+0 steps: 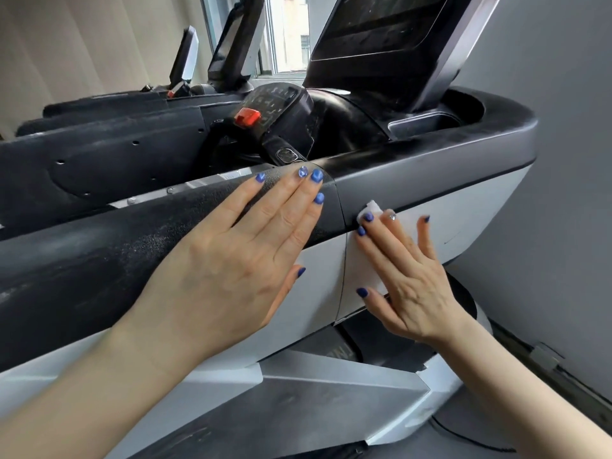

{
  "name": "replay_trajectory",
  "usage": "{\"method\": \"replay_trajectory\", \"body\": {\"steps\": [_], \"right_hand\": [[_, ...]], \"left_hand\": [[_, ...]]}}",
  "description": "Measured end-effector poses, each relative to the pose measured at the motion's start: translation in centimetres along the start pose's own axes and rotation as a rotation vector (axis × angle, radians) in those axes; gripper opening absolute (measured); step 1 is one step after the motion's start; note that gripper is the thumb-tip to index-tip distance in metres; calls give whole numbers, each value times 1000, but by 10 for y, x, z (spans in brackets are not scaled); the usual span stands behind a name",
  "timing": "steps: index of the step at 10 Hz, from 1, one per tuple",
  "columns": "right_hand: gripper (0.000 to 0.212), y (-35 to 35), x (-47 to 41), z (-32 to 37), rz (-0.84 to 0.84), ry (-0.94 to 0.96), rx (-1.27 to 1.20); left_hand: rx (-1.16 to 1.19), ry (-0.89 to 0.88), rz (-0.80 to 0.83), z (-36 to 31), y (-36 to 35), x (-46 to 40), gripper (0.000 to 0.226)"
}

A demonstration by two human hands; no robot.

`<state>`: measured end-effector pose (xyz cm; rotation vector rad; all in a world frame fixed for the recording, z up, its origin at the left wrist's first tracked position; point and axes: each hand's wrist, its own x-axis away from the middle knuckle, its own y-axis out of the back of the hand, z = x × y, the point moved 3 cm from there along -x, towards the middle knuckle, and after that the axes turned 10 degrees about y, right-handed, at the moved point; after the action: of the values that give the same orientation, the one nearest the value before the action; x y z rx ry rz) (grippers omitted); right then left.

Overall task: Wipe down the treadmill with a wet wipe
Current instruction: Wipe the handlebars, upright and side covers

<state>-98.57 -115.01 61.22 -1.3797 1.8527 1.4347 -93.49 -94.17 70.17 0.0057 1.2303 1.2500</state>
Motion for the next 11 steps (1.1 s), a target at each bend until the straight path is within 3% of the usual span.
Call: {"method": "replay_trajectory", "body": {"steps": [1, 3, 5, 6, 7, 8, 9, 11], "right_hand": [[65, 2, -26, 3, -22, -2, -33], [64, 1, 18, -12, 27, -38, 5], [63, 12, -38, -14, -70, -87, -75], [63, 11, -40, -18, -76, -36, -65], [61, 7, -4, -38, -45, -115, -8], [63, 3, 10, -52, -120, -298, -13], [71, -8, 3, -34, -184, -327, -96], [71, -26, 29, -34, -85, -137, 36]], "left_hand": [[-33, 4, 73, 1, -5, 3, 64], [24, 16, 23, 0, 5, 0, 61], [-189, -87, 60, 4, 2, 3, 65], [-136, -92, 42, -4, 1, -3, 65], [-107, -110, 23, -12, -3, -9, 64], [-149, -121, 22, -15, -7, -15, 62], [-187, -146, 27, -18, -11, -16, 61], [-217, -178, 14, -21, -15, -15, 60]]}}
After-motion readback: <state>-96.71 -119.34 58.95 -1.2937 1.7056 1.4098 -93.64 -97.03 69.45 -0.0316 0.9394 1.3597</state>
